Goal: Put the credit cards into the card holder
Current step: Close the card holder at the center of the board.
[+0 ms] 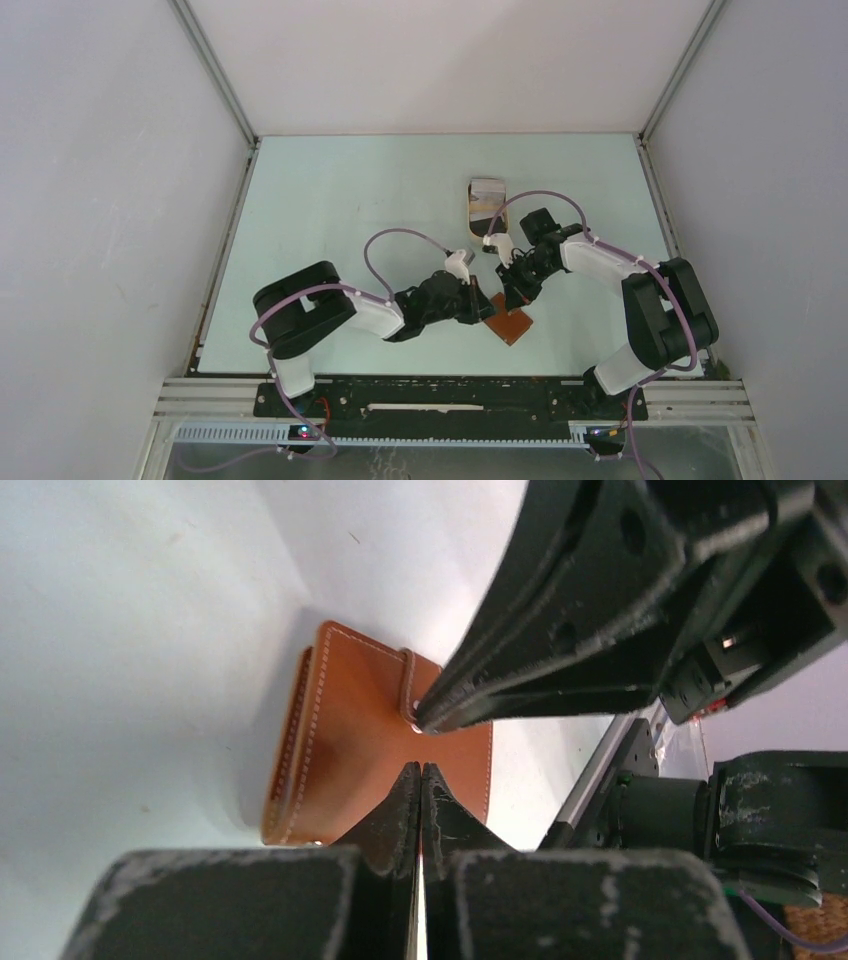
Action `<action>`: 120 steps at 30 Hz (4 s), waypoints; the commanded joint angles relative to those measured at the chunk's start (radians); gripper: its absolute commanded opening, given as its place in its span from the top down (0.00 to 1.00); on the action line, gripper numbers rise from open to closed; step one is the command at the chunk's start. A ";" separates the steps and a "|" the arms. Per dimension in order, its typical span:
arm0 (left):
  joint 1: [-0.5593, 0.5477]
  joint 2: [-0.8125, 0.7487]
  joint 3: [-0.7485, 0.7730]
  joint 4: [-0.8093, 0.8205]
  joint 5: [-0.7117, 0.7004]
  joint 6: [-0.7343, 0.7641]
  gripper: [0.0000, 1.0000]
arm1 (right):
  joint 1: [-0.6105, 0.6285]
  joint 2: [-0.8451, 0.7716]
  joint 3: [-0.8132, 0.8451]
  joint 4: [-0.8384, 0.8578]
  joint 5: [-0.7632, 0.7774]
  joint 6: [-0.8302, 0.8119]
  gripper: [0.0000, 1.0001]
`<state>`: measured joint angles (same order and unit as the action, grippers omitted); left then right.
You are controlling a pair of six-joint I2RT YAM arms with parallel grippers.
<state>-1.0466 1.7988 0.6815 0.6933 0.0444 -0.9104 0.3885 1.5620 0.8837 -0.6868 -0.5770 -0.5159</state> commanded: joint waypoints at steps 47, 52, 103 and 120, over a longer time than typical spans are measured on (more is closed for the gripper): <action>-0.059 -0.004 -0.080 0.129 -0.118 -0.064 0.99 | -0.017 0.018 -0.049 -0.046 0.027 -0.124 1.00; -0.066 -0.038 -0.105 0.156 -0.124 -0.041 0.97 | -0.044 -0.009 -0.049 -0.043 0.000 -0.140 1.00; -0.078 -0.192 -0.200 0.155 -0.182 -0.006 0.97 | 0.021 0.032 -0.061 -0.067 0.191 -0.062 1.00; -0.097 -0.238 -0.215 0.124 -0.208 -0.010 0.97 | 0.055 0.060 -0.039 -0.100 0.228 -0.013 0.97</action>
<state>-1.1328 1.6012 0.4839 0.8082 -0.1314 -0.9417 0.4274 1.5627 0.8822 -0.7006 -0.5190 -0.5320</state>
